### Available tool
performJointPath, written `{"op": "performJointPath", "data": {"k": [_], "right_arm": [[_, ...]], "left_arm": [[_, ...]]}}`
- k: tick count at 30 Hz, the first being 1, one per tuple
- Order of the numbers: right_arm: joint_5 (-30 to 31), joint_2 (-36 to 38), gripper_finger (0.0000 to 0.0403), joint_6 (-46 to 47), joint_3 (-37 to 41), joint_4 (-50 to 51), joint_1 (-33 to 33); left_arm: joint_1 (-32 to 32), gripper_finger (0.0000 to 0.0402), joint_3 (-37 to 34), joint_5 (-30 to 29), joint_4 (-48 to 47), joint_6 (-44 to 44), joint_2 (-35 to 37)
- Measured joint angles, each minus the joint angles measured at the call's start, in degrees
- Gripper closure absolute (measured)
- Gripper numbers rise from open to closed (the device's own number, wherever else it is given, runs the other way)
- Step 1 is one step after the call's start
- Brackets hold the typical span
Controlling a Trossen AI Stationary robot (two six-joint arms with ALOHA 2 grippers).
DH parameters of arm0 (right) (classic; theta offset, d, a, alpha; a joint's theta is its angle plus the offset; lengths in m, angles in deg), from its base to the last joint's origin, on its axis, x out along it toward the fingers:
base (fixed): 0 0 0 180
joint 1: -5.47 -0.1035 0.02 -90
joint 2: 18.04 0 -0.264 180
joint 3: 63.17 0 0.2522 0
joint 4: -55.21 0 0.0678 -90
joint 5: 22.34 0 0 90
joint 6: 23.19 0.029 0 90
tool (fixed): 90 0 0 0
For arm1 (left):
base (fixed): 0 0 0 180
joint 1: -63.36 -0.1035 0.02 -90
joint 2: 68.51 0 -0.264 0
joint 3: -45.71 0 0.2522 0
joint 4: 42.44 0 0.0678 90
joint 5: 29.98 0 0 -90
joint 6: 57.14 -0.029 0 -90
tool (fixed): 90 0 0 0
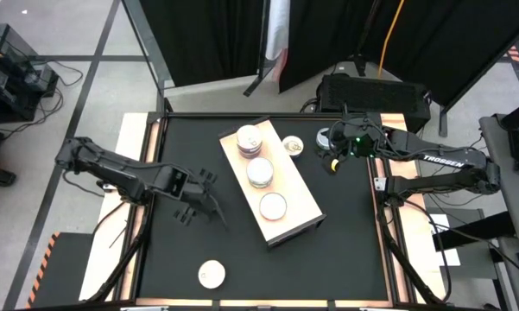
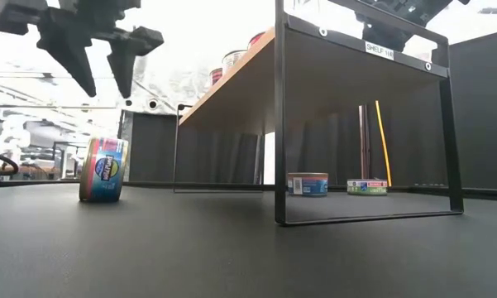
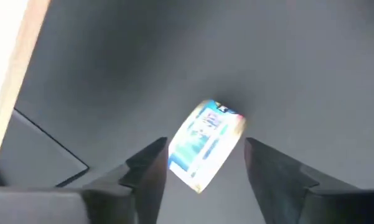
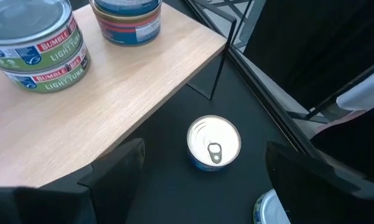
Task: Stack canned seafood by type on shelf
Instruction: Stack the blue pink tuna can on top of the blue pink tuna cans on the shelf
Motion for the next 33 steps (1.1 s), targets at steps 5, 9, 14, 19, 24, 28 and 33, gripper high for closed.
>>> {"op": "performJointPath", "data": {"k": [5, 9, 14, 19, 24, 28, 33], "right_arm": [[-0.6, 0.0, 0.0078, -0.2, 0.0, 0.4, 0.0], [-1.1, 0.0, 0.0078, -0.9, 0.0, 0.4, 0.0], [-1.1, 0.0, 0.0078, -0.8, 0.0, 0.4, 0.0], [-1.1, 0.0, 0.0078, -0.8, 0.0, 0.4, 0.0], [-1.2, 0.0, 0.0078, -0.8, 0.0, 0.4, 0.0], [-1.2, 0.0, 0.0078, -0.8, 0.0, 0.4, 0.0], [-1.3, 0.0, 0.0078, -0.8, 0.0, 0.5, 0.0]], "left_arm": [[1.3, 0.0177, 0.0, -4.0, 1.2, -3.4, -0.5], [2.3, 0.0176, 0.6, -8.9, 0.4, -3.9, -0.5], [1.2, 0.0157, 0.6, -5.3, -0.3, -1.0, -0.8], [-0.5, 0.0093, 0.6, -4.1, -2.4, -3.3, -0.9], [-1.6, 0.0049, 0.2, -2.5, -2.8, -9.6, -1.9], [-2.8, 0.0045, 0.2, -0.6, -1.9, -12.0, -3.6], [-4.1, 0.0045, 0.1, -0.3, -1.7, -15.7, -6.7]]}}
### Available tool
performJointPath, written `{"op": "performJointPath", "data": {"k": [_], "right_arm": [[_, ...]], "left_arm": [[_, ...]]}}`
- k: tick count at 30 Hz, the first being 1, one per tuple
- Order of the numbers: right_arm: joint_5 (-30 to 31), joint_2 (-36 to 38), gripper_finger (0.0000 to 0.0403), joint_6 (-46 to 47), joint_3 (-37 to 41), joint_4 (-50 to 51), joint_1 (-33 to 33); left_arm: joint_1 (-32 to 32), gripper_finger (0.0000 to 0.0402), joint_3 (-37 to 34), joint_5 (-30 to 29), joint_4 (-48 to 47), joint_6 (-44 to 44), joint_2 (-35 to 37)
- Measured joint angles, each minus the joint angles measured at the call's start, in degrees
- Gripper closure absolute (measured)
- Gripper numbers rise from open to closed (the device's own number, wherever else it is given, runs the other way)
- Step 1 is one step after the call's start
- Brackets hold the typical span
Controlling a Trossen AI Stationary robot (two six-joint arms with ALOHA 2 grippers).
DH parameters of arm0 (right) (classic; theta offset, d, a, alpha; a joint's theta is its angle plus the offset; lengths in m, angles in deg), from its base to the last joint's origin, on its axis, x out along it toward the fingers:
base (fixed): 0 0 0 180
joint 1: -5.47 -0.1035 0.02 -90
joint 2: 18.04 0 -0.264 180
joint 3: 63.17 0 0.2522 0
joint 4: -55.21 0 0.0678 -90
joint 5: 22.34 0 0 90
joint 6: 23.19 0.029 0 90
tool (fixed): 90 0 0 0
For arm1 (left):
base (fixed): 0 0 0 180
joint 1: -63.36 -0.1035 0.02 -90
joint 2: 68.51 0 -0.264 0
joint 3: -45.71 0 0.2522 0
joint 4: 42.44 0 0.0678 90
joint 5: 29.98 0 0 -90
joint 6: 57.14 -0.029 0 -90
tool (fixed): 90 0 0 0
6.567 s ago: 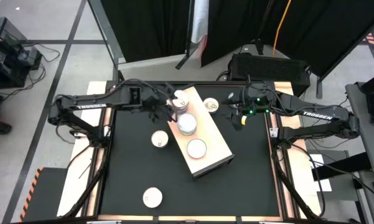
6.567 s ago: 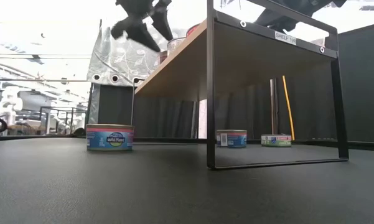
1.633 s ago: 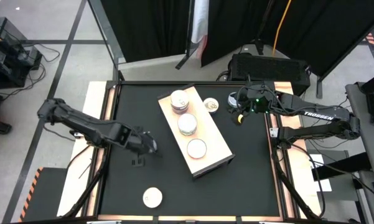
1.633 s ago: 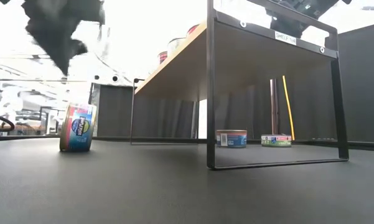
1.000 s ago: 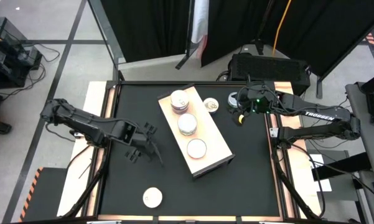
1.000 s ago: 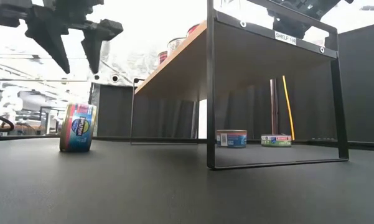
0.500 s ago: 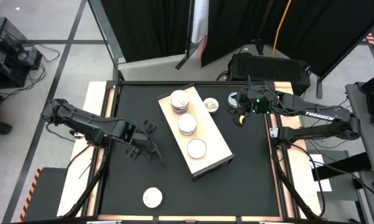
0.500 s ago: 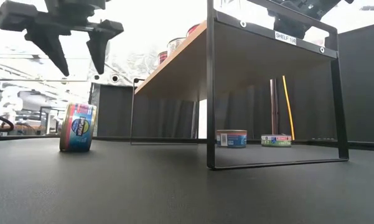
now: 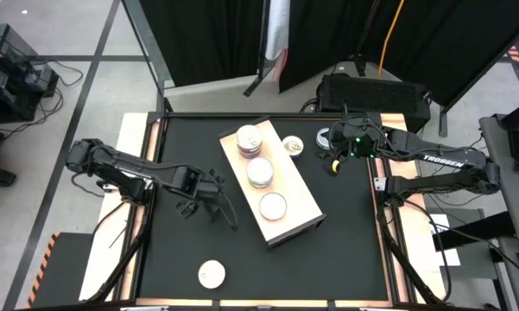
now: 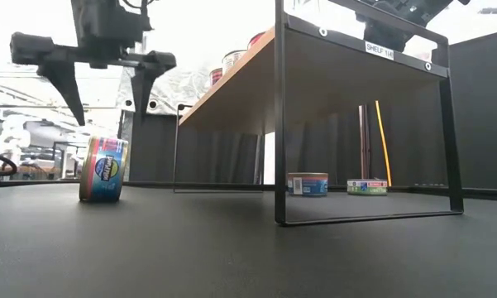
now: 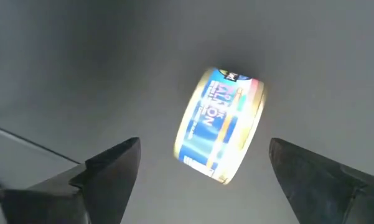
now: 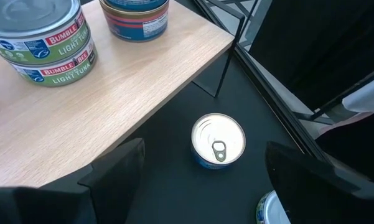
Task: Stack canned seafood by type on shelf
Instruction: Stack the blue pink tuna can on top of the blue pink tuna cans on the shelf
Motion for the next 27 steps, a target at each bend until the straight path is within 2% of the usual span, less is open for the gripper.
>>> {"op": "performJointPath", "data": {"k": [9, 16, 19, 27], "right_arm": [[-0.2, 0.0, 0.0078, 0.0, 0.0, 0.0, 0.0], [-0.2, 0.0, 0.0078, 0.0, 0.0, 0.0, 0.0], [-0.2, 0.0, 0.0078, -0.1, 0.0, 0.0, 0.0], [-0.2, 0.0, 0.0078, -0.2, 0.0, 0.0, 0.0]], "left_arm": [[-1.8, 0.0045, 0.0, 0.7, -0.2, -7.2, -4.3], [-2.9, 0.0048, 0.0, 2.9, 0.0, -7.5, -7.8], [-2.9, 0.0069, 0.0, 3.4, 0.2, -7.5, -8.5], [-2.9, 0.0157, 0.0, 5.0, 0.9, -7.4, -8.6]]}}
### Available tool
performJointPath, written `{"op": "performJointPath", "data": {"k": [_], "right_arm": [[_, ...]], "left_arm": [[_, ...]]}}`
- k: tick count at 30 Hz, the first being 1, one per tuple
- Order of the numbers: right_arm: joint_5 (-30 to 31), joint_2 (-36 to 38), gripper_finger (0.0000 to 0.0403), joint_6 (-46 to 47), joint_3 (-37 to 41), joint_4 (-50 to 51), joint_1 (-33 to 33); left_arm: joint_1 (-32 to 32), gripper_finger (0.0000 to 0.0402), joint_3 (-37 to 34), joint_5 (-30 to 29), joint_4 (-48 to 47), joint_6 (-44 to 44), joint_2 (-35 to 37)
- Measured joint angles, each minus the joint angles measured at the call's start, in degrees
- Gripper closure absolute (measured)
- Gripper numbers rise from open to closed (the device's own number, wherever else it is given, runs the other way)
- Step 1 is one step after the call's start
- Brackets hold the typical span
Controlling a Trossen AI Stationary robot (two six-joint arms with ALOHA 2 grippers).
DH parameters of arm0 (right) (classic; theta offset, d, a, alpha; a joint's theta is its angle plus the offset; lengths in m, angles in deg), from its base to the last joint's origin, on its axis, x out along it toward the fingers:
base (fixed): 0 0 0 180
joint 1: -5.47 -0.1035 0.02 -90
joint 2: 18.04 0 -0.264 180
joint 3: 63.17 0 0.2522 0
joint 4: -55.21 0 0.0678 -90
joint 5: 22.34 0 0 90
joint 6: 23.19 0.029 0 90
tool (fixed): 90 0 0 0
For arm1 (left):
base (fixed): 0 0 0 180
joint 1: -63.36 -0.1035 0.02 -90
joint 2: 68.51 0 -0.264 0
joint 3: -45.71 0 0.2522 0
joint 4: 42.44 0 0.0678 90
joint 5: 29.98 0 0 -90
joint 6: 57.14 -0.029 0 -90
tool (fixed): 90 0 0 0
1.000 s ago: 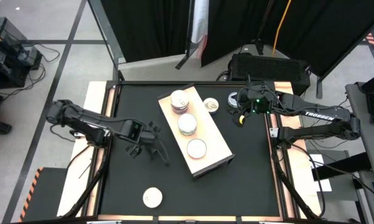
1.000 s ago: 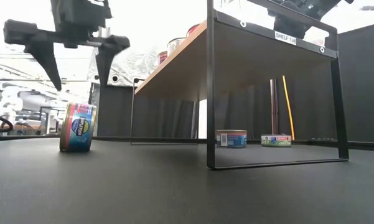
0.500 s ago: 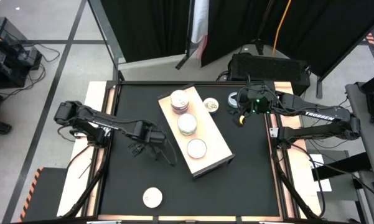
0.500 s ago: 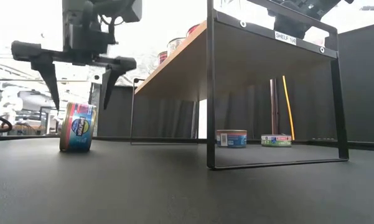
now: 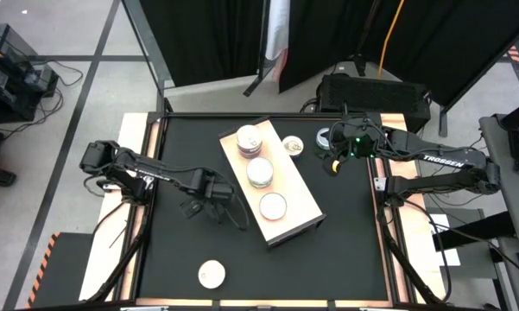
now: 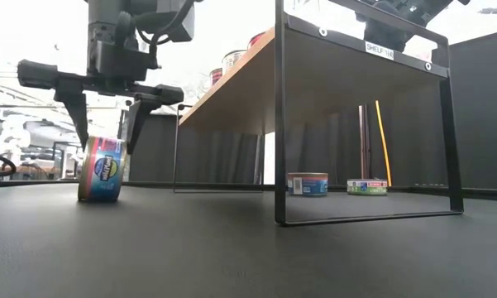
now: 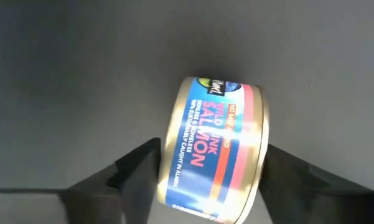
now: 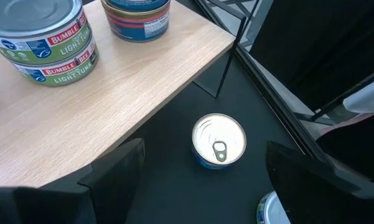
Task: Stack canned seafood by type on shelf
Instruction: Stack the blue pink tuna can on top of the blue pink tuna cans on the shelf
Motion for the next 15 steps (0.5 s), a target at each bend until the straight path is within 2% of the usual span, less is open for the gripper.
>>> {"op": "performJointPath", "data": {"k": [6, 15], "right_arm": [[0.0, 0.0, 0.0078, 0.0, 0.0, 0.0, 0.0], [0.0, 0.0, 0.0078, 0.0, 0.0, 0.0, 0.0]], "left_arm": [[0.0, 0.0200, 0.0, -1.6, -0.1, 0.1, 0.0], [0.1, 0.0199, 0.0, -5.2, -0.2, 5.8, 0.5]]}}
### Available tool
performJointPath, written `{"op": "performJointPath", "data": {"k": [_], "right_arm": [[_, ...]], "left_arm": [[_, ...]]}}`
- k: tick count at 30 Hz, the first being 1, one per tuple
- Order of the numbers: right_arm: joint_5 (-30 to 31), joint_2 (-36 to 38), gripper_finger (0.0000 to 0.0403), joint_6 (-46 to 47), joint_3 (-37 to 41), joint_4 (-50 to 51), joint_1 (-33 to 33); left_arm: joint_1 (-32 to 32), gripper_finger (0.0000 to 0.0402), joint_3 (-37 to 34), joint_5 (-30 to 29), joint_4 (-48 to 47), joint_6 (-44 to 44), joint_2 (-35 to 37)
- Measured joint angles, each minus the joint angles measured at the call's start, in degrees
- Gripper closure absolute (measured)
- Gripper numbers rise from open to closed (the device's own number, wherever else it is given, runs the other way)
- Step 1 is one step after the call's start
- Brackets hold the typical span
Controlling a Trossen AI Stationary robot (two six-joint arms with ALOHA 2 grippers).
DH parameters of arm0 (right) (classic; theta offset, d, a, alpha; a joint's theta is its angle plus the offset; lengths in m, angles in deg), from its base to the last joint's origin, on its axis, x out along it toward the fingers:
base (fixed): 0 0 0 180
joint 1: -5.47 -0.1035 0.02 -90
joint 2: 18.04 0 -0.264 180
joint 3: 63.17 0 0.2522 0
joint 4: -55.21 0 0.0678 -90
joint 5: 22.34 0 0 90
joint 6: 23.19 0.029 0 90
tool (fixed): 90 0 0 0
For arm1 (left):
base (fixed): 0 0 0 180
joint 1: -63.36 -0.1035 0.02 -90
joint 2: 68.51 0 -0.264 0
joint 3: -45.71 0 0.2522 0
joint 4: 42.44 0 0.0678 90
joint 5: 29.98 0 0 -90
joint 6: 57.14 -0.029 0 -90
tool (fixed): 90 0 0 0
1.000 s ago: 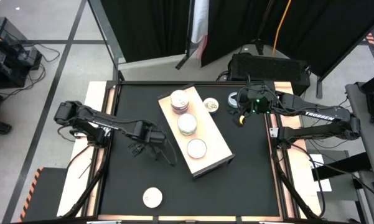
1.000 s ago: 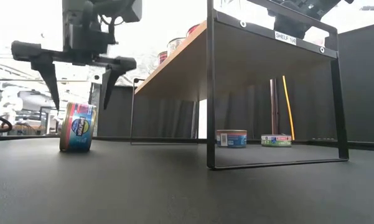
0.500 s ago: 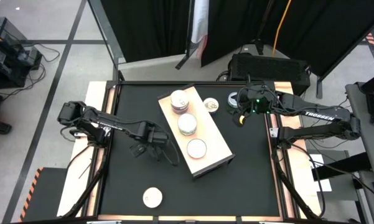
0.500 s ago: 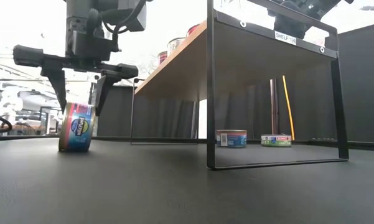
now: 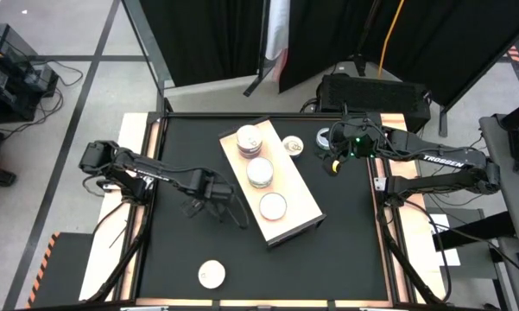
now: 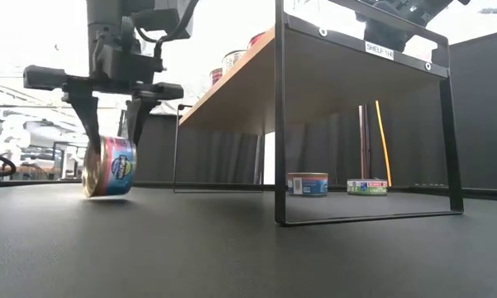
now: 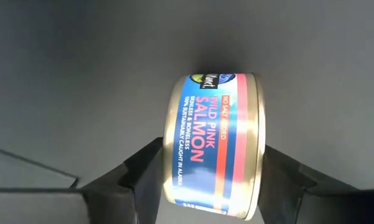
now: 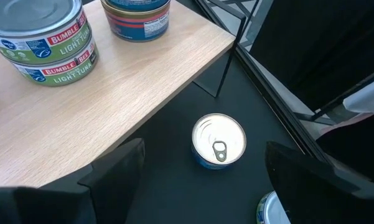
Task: Stack canned seafood by type on shelf
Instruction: Stack the blue pink tuna can on top of the blue pink tuna cans on the shelf
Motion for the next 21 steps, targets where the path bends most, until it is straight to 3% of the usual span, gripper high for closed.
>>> {"op": "performJointPath", "data": {"k": [10, 21], "right_arm": [[0.0, 0.0, 0.0078, 0.0, 0.0, 0.0, 0.0], [0.0, 0.0, 0.0078, 0.0, 0.0, 0.0, 0.0]], "left_arm": [[0.0, 0.0198, 5.8, -0.6, -2.1, 10.6, 4.1], [0.0, 0.0198, 16.9, 7.2, -0.8, 25.9, 15.5]]}}
